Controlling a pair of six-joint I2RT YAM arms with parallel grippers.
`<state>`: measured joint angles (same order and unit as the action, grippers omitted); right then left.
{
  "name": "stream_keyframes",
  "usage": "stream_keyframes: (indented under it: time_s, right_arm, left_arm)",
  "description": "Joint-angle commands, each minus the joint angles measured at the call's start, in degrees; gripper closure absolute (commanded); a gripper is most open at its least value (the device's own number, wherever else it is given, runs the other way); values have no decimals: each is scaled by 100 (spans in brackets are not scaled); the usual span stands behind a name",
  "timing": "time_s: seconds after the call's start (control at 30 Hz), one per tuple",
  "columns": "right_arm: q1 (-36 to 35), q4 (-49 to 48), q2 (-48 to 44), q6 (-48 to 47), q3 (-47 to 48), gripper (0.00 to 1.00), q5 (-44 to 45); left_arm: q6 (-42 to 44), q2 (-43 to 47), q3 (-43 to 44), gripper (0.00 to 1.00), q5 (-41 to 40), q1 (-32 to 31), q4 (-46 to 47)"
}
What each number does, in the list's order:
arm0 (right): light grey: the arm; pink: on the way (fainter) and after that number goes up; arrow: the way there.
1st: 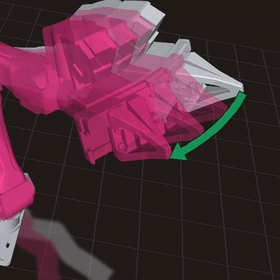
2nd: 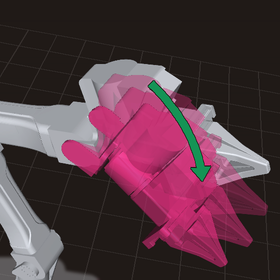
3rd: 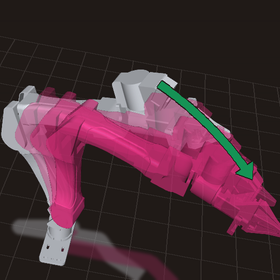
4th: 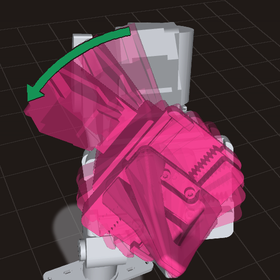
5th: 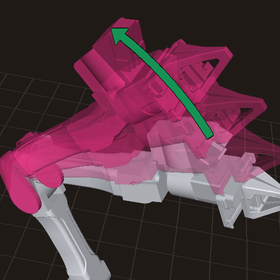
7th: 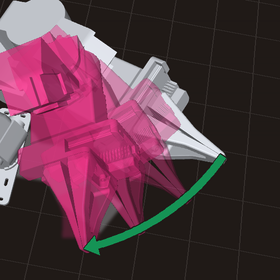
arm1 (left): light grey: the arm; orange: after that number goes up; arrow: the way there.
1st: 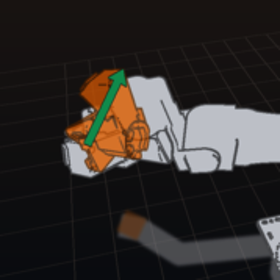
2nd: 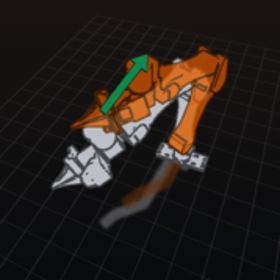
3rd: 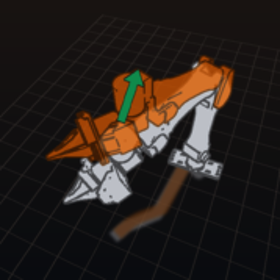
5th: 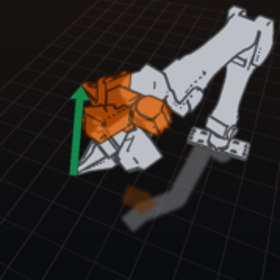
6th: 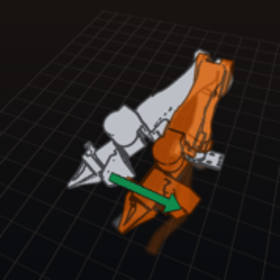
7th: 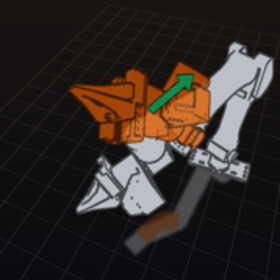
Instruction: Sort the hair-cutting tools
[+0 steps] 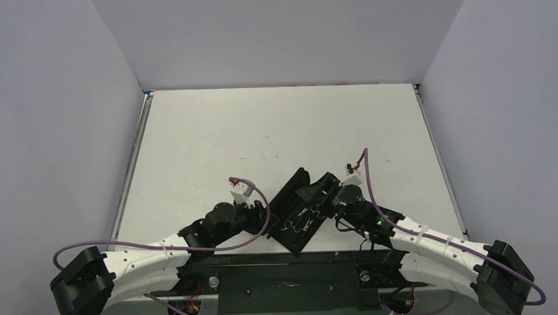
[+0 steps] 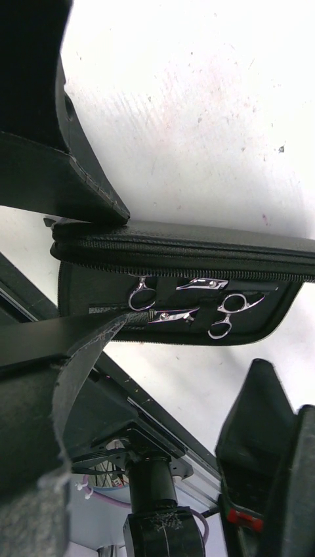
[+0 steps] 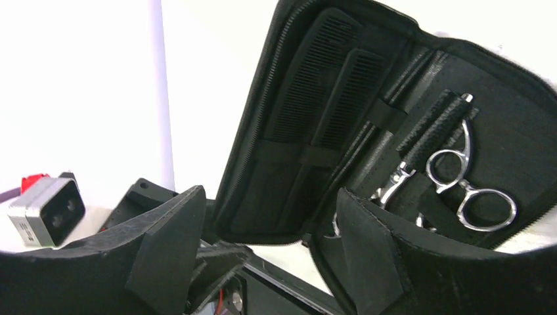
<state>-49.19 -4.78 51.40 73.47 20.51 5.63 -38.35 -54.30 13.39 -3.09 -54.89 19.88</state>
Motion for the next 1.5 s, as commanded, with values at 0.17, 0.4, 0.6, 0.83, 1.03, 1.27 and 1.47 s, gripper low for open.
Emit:
stream_keyframes:
  time_s: [0.17,0.4,0.6,0.83,1.03,1.27,1.47]
  right_arm:
    - [-76,443,713,-352,886,31,111]
    - [-73,748,1319,-581,1227,31,-32]
    - [-64,995,1603,-829,1344,32,-203]
    - [-48,571,1337,-704,687,50,-647]
    - [233,-202,1004,-429,60,75,-944]
    - [661,-1052,755,-280,-317,90,-815]
    - [1172,-1719,1020,-321,-282,91,-760]
  left_arm:
    - [222,-294,448,51,-475,-703,184]
    - [356,-773,730,51,-706,-1137,277]
    - [429,-1049,920,51,-745,-1269,369]
    - [357,-1161,1013,49,-885,-1322,292]
    - [32,-452,830,42,-1724,-1314,-341]
    - [-354,1010,211,34,-2619,-1234,-1169]
    - [-394,2047,-393,31,-2595,-870,-1356]
